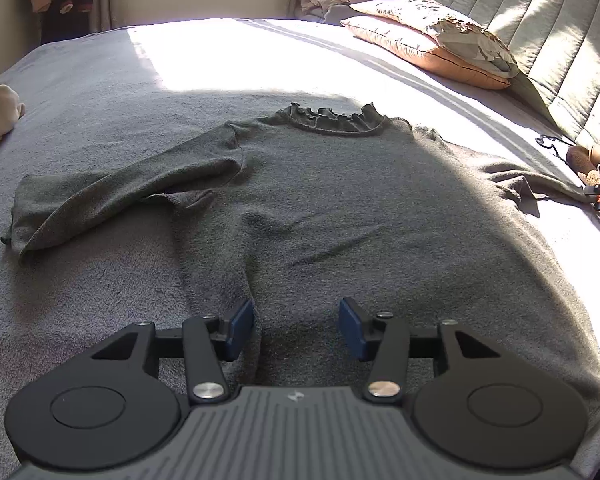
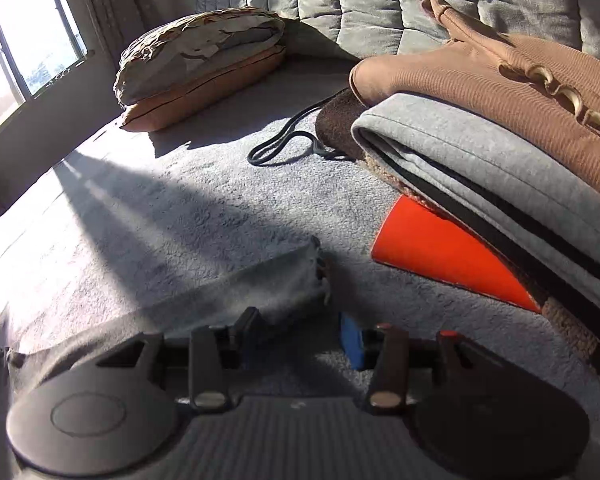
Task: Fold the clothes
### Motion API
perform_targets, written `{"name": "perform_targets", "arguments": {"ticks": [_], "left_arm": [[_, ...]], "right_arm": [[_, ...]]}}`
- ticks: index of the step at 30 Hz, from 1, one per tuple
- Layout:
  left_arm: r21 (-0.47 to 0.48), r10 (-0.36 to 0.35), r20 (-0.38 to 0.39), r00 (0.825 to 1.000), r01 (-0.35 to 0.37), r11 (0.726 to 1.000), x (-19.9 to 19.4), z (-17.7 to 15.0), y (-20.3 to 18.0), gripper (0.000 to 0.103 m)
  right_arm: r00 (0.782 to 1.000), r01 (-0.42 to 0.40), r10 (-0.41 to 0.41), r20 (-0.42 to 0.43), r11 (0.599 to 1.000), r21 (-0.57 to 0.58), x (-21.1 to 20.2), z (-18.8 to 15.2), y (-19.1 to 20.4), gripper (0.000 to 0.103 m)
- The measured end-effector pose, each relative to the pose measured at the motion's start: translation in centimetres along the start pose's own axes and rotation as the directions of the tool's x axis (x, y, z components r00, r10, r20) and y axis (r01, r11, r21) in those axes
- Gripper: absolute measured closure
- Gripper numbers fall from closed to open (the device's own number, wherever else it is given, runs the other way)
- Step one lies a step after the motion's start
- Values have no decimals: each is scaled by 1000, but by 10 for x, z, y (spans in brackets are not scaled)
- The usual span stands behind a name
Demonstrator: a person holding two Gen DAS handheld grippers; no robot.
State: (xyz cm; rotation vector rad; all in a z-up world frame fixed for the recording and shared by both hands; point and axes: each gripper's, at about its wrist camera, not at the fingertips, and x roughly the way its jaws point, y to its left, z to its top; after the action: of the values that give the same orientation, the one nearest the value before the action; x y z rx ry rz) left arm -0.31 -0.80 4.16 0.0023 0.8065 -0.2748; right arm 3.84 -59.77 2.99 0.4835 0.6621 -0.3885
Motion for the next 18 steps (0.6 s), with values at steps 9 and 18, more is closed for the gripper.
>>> {"name": "perform_targets", "arguments": {"ticks": [9,18], "left_arm": [[23,-29,4,1000,29,999,12,3,-17,51],[16,-27,6,1000,27,1000,11,4,-16,51]], "right_arm": [[995,66,-58,80,992,-110,-6,19,44,99],[984,17,10,178,989,-150,-63,35,90,98]]}}
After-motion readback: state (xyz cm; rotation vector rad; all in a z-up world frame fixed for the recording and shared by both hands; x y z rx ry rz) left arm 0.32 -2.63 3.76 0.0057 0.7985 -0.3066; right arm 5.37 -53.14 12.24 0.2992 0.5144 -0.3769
